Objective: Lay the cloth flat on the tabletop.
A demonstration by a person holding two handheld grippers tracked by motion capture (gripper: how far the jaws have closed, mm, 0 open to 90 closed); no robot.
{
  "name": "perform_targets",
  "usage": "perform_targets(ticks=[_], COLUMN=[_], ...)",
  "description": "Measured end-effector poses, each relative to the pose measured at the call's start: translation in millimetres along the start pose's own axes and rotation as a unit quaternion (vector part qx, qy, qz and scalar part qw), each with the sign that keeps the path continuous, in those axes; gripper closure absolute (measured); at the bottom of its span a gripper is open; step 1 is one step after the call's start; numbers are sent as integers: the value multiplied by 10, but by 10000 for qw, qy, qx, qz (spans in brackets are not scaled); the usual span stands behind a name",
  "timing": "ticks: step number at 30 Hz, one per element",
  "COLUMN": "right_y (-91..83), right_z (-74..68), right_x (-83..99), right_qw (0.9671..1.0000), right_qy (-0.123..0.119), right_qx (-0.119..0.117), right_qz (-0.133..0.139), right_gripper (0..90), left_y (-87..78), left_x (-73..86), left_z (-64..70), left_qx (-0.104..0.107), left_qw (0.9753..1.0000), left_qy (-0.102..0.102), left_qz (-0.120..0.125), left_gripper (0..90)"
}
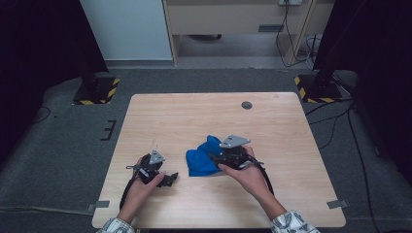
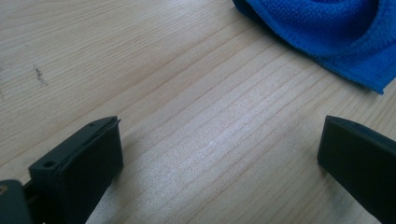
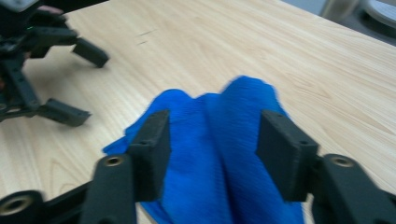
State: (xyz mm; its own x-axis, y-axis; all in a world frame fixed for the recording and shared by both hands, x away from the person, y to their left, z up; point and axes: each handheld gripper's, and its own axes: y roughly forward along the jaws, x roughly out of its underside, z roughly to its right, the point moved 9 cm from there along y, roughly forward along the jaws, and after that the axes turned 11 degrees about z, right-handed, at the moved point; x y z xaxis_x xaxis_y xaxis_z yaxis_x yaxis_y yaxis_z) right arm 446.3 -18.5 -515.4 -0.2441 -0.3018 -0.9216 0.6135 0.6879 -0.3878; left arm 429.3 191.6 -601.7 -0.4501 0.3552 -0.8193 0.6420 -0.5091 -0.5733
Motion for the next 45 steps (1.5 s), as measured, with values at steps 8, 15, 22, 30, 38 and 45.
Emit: perform_targets(ticks=[8,15,22,30,38,45], right_y=[294,575,708,746,682,601], right_z=[-178,-142,-48,-91,-77,-68], right_x=[130,138,362,464,356,235], right_qw=[9983,9966,9935,9910,9936,9953], right_qy=[-188,-423,-395,-438,-377,-225], right_qx=[-383,-260,-208,-339,-293,-458], right_qz=[-391,-660,-1050,-1215,-1020,-820], right_gripper=[670,613,446,620,754,880], left_y=[0,1,3,4,2,-32], left_x=[0,-1,-2,-3,-25,-161], left_z=[0,0,2,2,32,125], left_qx=[2,2,3,-3,-9,39], left_qw=[10000,10000,10000,10000,10000,9996], left_qy=[-1,-2,-3,-7,12,59], left_qz=[1,1,4,4,32,273], left_gripper=[0,0,0,0,32,89])
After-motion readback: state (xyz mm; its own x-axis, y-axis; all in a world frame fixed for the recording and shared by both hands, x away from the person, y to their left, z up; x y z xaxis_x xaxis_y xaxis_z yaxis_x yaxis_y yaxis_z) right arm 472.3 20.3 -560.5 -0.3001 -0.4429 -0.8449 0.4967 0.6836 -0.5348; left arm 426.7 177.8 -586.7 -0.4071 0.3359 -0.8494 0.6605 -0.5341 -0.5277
